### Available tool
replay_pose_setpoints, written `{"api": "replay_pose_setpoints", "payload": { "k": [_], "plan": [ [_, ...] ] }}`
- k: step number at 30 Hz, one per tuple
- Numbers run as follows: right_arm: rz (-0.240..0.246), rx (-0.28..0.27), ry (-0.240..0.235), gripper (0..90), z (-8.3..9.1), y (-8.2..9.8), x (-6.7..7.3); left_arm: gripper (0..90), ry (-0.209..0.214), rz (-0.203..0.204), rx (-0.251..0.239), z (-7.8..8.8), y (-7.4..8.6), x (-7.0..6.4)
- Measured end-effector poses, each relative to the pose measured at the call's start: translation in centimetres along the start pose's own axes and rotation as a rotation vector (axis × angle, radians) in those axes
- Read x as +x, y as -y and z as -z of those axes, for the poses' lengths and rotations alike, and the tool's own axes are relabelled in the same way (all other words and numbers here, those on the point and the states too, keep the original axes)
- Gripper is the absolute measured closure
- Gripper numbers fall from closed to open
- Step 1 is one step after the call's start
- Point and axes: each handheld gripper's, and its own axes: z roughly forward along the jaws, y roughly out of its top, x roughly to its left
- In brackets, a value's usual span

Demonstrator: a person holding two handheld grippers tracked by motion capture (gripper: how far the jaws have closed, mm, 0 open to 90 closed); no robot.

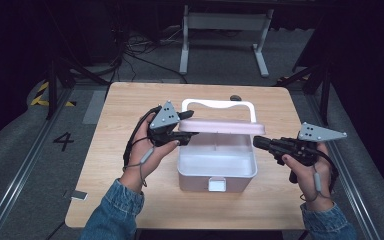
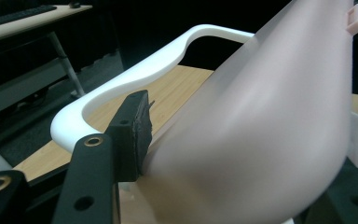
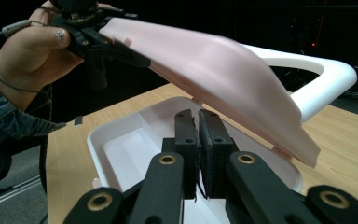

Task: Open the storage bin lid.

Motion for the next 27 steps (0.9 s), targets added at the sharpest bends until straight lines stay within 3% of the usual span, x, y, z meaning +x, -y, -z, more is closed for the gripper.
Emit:
{"api": "replay_pose_setpoints", "payload": {
  "k": [14,27],
  "plan": [
    [-0.014,-0.018,0.065,87.2,2.8,0.5,0.1,54.9,0.045,0.027,-0.02,-0.8,-1.3,2.1],
    [-0.033,-0.003,0.126,86.8,4.0,1.5,-0.4,59.0,0.081,0.061,-0.051,-1.8,-1.4,5.0]
  ]
}}
